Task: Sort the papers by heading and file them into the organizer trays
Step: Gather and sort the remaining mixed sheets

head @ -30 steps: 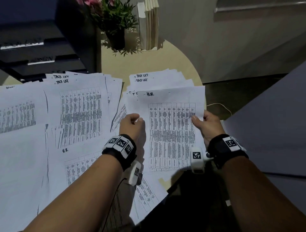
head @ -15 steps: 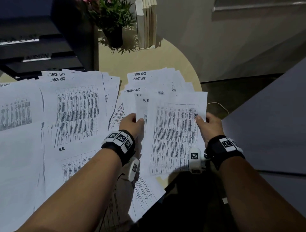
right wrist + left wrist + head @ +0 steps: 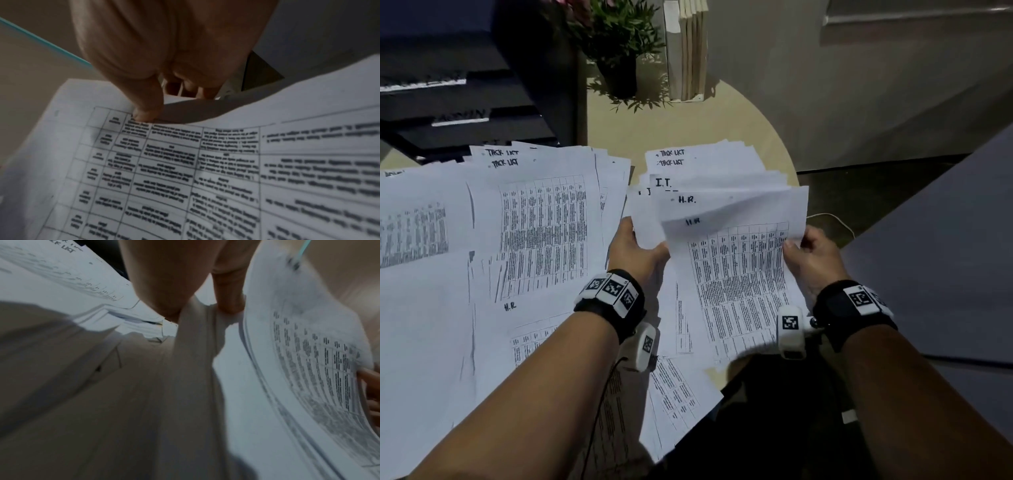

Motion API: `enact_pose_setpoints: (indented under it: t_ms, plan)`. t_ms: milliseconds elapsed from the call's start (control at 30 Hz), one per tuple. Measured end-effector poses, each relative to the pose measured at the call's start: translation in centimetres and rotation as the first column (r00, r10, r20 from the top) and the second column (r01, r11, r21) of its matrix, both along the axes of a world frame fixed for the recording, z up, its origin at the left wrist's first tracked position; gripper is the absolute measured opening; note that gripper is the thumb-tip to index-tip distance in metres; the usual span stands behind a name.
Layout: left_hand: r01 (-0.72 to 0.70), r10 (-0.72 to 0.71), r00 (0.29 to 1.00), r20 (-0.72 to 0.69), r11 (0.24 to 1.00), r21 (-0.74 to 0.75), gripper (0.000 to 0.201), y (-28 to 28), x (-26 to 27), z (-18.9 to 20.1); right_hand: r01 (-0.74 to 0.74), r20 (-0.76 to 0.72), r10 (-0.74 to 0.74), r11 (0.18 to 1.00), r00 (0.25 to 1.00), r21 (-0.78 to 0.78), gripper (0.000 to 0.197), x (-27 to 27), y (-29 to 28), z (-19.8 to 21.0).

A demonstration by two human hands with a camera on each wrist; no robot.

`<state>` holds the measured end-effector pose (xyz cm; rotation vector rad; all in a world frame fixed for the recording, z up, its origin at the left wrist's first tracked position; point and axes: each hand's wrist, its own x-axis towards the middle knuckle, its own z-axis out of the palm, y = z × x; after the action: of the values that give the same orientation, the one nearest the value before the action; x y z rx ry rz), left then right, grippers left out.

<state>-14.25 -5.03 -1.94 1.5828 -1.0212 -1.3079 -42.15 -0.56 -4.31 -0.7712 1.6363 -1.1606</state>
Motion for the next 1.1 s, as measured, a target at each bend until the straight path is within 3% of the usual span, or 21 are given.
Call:
enact_pose_setpoints:
  t_ms: [133, 200, 267, 367, 433, 467, 500, 567, 633, 733, 867, 1000, 1100]
  plan:
    - [0.019, -0.012, 0.986, 0.167, 0.999, -0.040, 0.097, -0.1, 0.4, -0.1, 0.055, 0.024, -0.055, 0.998, 0.998, 0.014, 0.026, 0.5, -0.1, -0.1]
    - [0.074, -0.054, 0.979, 0.197, 0.992, -0.099, 0.103, 0.1, 0.3, 0.1, 0.089, -0.012, -0.089, 0.996, 0.996, 0.007, 0.026, 0.8, -0.1, -0.2]
    - [0.122, -0.099, 0.978, 0.185, 0.985, -0.123, 0.090, 0.2, 0.2, -0.1, 0.147, -0.032, -0.146, 0.989, 0.989, 0.012, 0.029, 1.0, 0.0, -0.3]
    - [0.103, -0.100, 0.989, 0.113, 0.994, -0.029, 0.067, 0.2, -0.3, -0.1, 0.227, -0.017, -0.227, 0.974, 0.974, 0.007, 0.033, 1.4, 0.0, -0.4]
    - [0.078, -0.077, 0.997, -0.029, 0.996, 0.034, 0.035, 0.4, -1.1, 0.2, 0.242, 0.021, -0.242, 0.970, 0.970, -0.001, 0.034, 1.7, 0.0, -0.3]
    - [0.089, -0.086, 0.995, -0.060, 0.995, 0.049, 0.014, 0.5, -1.5, 0.7, 0.247, 0.032, -0.247, 0.969, 0.968, -0.003, 0.033, 1.8, -0.1, -0.1]
    - [0.086, -0.084, 0.995, -0.048, 0.995, 0.043, 0.007, 0.7, -2.0, 1.1, 0.252, 0.036, -0.251, 0.968, 0.967, -0.004, 0.031, 1.9, -0.3, 0.0]
    - [0.134, -0.136, 0.990, 0.037, 0.990, 0.040, 0.008, 0.6, -2.7, 1.9, 0.251, 0.019, -0.251, 0.968, 0.968, -0.008, 0.029, 2.0, -0.8, 0.6]
    - [0.216, -0.210, 0.962, 0.172, 0.976, -0.017, 0.022, 0.5, -2.9, 3.1, 0.217, 0.027, -0.216, 0.976, 0.976, -0.036, 0.034, 2.3, -1.4, 1.7]
    - [0.200, -0.191, 0.979, 0.076, 0.970, -0.136, 0.026, 0.4, -2.4, 6.3, 0.063, 0.124, -0.055, 0.996, 0.991, -0.058, 0.051, 2.8, -1.5, 4.0]
    - [0.046, -0.068, 0.994, -0.081, 0.966, -0.255, 0.029, 0.2, 1.4, 9.9, -0.126, 0.024, 0.130, 0.983, 0.991, -0.130, 0.038, 5.7, -1.9, 7.9]
    - [0.027, -0.069, 0.971, -0.227, 0.983, -0.180, 0.023, 1.5, 7.4, 10.2, -0.113, -0.123, 0.084, 0.962, 0.989, -0.248, 0.023, 11.1, -2.5, 9.7]
    - [0.065, -0.065, 0.988, -0.143, 0.998, -0.002, 0.014, 4.1, 12.2, 8.8, -0.103, -0.168, 0.058, 0.957, 0.984, -0.271, 0.027, 16.1, -2.1, 10.0]
